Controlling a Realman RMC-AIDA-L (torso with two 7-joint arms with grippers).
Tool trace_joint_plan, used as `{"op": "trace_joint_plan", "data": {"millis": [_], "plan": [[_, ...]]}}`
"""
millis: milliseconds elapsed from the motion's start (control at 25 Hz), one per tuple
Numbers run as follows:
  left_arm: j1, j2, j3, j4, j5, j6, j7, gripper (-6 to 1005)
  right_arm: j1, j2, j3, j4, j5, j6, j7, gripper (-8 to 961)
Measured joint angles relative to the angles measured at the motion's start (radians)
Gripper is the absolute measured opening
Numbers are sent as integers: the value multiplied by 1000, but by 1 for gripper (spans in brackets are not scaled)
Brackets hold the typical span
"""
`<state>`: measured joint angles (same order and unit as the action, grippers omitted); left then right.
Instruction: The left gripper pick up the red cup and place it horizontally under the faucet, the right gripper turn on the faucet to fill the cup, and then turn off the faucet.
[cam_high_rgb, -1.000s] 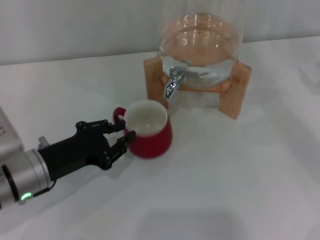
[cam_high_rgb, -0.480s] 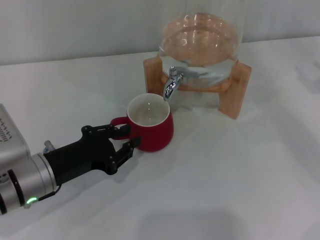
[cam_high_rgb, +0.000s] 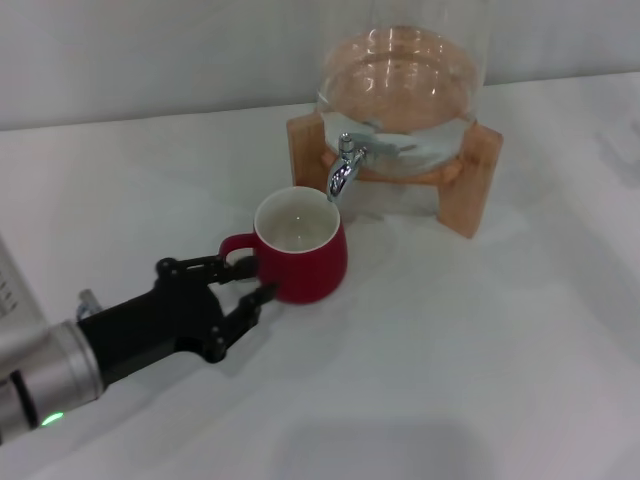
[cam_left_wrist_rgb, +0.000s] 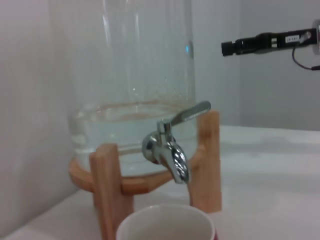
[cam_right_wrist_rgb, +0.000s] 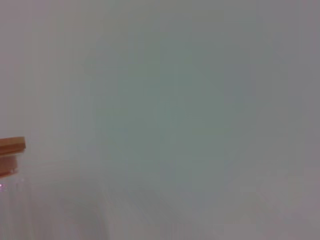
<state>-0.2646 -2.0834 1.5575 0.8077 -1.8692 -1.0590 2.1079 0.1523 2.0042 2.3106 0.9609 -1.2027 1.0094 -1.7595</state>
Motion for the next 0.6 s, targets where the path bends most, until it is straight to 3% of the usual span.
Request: {"op": "trace_joint_plan", "data": {"millis": [200, 600], "plan": [[75, 1, -22, 63, -46, 4, 37, 342, 4, 0, 4, -6, 0, -3, 0, 630], [129, -2, -131, 67, -131, 58, 58, 343, 7, -2, 11, -12, 0, -3, 0, 630]]}}
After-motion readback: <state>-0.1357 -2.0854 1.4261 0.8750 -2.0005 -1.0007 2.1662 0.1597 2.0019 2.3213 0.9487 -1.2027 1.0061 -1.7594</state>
